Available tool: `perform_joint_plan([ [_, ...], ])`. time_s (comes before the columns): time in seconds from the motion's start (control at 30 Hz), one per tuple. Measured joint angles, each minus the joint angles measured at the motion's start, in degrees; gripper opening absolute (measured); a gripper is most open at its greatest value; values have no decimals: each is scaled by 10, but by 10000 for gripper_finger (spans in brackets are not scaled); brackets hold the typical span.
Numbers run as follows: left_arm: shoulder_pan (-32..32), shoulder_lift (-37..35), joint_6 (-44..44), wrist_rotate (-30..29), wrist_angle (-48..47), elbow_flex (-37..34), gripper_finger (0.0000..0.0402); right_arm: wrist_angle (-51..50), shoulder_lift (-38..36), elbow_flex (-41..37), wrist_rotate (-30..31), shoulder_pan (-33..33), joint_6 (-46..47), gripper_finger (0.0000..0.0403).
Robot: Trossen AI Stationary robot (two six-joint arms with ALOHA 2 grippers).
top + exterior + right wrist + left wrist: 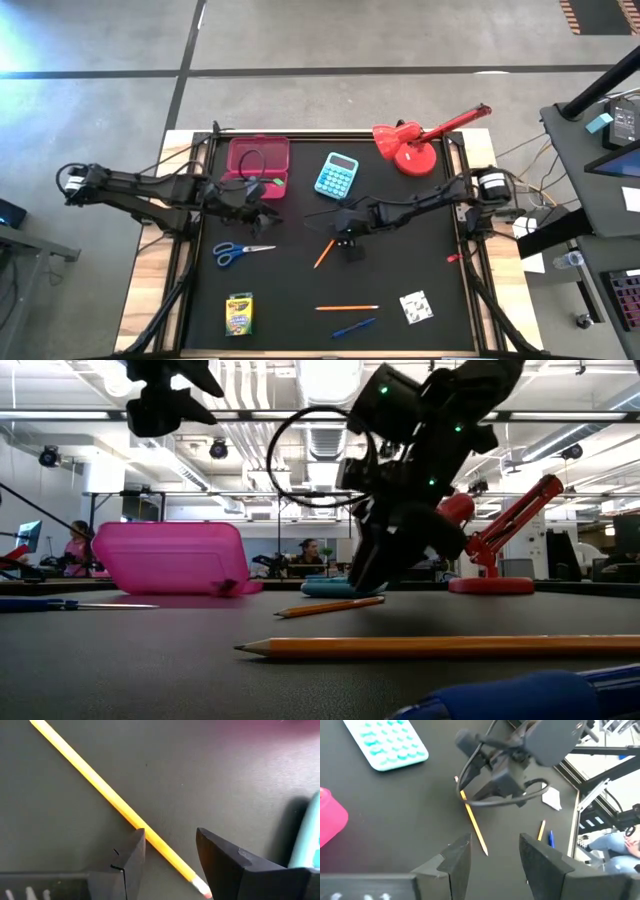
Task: Pack school essentials
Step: Put the orange pencil into the red supply box
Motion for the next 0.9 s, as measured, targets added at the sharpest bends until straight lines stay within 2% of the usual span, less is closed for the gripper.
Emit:
perform_joint_plan([
  [0.1,0,-11,-1,0,1,0,148,-14,17,15,-1,-4,-17,166],
  [0.23,0,-23,-1,0,1,-1,148,-25,33,27,-46,-12,-21,166],
  [0.5,0,-33,1,-1,0,-2,148,-28,46,41,-64,-23,-17,165],
  [0.67,0,-32,1,-1,0,-2,148,-57,46,48,-93,-36,10,148],
  [0.9,0,-32,1,-2,0,-2,148,-63,46,44,-94,-40,41,121],
])
